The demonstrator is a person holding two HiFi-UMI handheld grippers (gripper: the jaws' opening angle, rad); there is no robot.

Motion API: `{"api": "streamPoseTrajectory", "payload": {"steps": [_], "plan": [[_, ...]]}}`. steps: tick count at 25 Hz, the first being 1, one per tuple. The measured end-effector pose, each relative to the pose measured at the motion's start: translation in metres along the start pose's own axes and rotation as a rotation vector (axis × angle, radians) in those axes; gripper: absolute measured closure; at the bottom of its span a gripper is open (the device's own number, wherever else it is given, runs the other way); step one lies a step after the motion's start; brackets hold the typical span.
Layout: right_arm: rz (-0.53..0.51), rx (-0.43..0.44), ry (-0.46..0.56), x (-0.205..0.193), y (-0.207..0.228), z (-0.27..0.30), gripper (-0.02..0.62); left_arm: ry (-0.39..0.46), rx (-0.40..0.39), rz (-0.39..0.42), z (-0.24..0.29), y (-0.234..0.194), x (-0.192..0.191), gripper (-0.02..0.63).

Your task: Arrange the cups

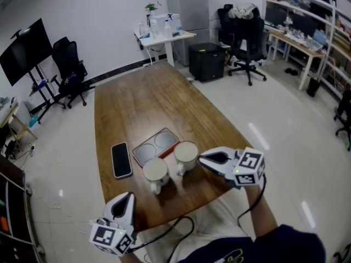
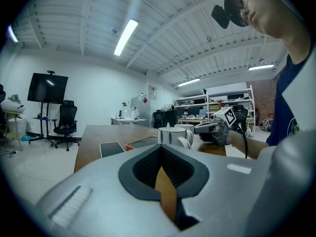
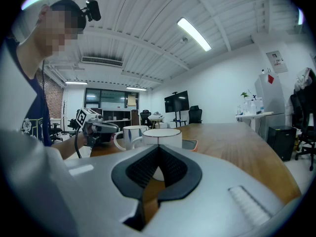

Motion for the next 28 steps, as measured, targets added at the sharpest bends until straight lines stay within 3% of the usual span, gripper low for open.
{"api": "streamPoseTrajectory", "payload": {"steps": [4,5,6,7,8,10,15,23,26,28], "plan": [[-0.002,-0.025,0.0,-0.001,0.001,0.0,0.595,0.002,0.0,0.001,-0.001,0.001,-0.001,0.601],[-0.001,-0.032,-0.003,-0.002,0.003,0.001,0.547,0.003,-0.001,0.002,-0.001,0.001,-0.001,0.601],[0.002,-0.021,-0.01,-0.003,0.003,0.002,0.406,0.004,0.0,0.002,-0.001,0.0,-0.002,0.601],[0.006,0.011,-0.02,-0.004,0.0,0.005,0.162,0.004,0.0,0.003,-0.001,0.0,-0.002,0.601],[0.01,0.052,-0.031,-0.005,-0.003,0.008,0.129,0.004,0.001,0.003,-0.002,0.0,-0.003,0.601],[0.018,0.116,-0.061,-0.007,-0.008,0.015,0.13,0.003,0.002,0.003,-0.002,0.0,-0.002,0.601],[0.029,0.175,-0.12,-0.015,-0.005,0.033,0.131,0.005,0.001,0.008,0.0,0.002,0.001,0.601],[0.032,0.181,-0.113,-0.01,-0.004,0.052,0.143,0.011,-0.002,0.012,0.001,0.002,0.003,0.601],[0.033,0.134,-0.105,-0.01,0.002,0.053,0.224,0.011,-0.002,0.015,0.001,0.003,0.003,0.601],[0.033,0.115,-0.103,-0.01,0.004,0.054,0.229,0.011,-0.003,0.015,0.0,0.003,0.005,0.601]]}}
Point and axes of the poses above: the fingertips, and each gripper's own axes: z forward along the fingers, y to its right, x out of its top, the point moved 3 cm from there along -z, backward along the fingers, and after that the axes turned 12 degrees about y, right-handed, at the moved point
